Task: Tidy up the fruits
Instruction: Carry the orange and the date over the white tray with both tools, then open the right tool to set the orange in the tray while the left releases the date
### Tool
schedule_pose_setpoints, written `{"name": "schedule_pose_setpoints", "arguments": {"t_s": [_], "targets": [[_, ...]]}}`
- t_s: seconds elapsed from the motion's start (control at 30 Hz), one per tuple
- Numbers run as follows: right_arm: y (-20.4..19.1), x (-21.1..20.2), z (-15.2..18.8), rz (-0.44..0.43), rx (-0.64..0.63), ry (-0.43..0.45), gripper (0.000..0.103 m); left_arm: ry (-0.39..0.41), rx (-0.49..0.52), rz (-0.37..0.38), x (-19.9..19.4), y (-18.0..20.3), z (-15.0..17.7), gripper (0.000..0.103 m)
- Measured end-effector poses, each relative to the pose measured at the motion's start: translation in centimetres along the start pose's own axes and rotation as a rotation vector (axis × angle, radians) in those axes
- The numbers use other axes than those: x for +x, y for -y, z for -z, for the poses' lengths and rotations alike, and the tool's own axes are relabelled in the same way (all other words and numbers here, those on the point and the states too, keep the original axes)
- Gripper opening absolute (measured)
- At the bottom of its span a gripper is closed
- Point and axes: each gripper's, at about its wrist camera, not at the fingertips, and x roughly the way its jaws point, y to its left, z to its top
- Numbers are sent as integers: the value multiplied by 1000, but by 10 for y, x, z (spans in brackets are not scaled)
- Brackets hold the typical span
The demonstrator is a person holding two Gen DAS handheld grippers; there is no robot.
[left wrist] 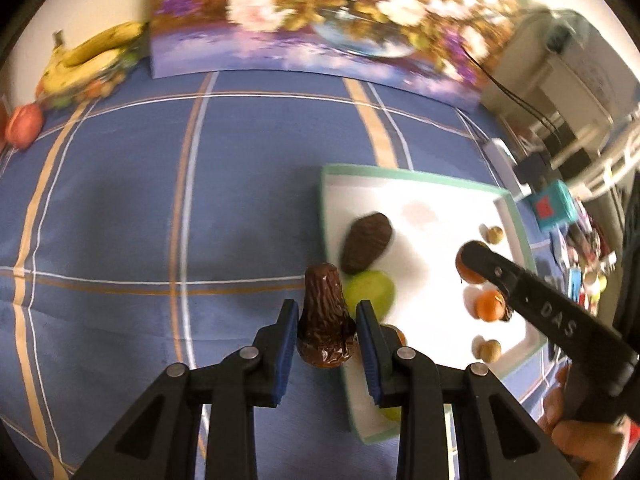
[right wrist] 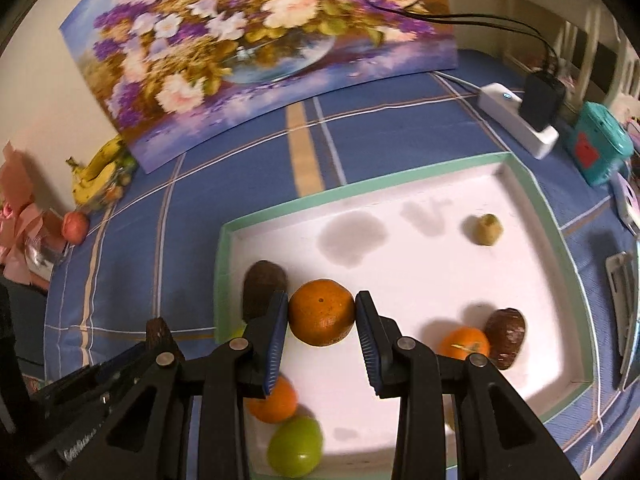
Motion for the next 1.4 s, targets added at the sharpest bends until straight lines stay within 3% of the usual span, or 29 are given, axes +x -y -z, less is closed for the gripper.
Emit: {"name": "schedule_pose_setpoints", "arguments": {"t_s": [0.5, 1.13, 1.4], "targets": [[32, -11, 2, 11, 26, -3, 36, -87, 97, 7, 16, 34, 20, 32], [36, 30, 18, 35, 1, -148, 36, -111, 140, -22, 21, 43, 27, 32], [37, 29, 19, 34, -3, -144, 36, -139, 153, -21, 31, 46, 32, 32]]}}
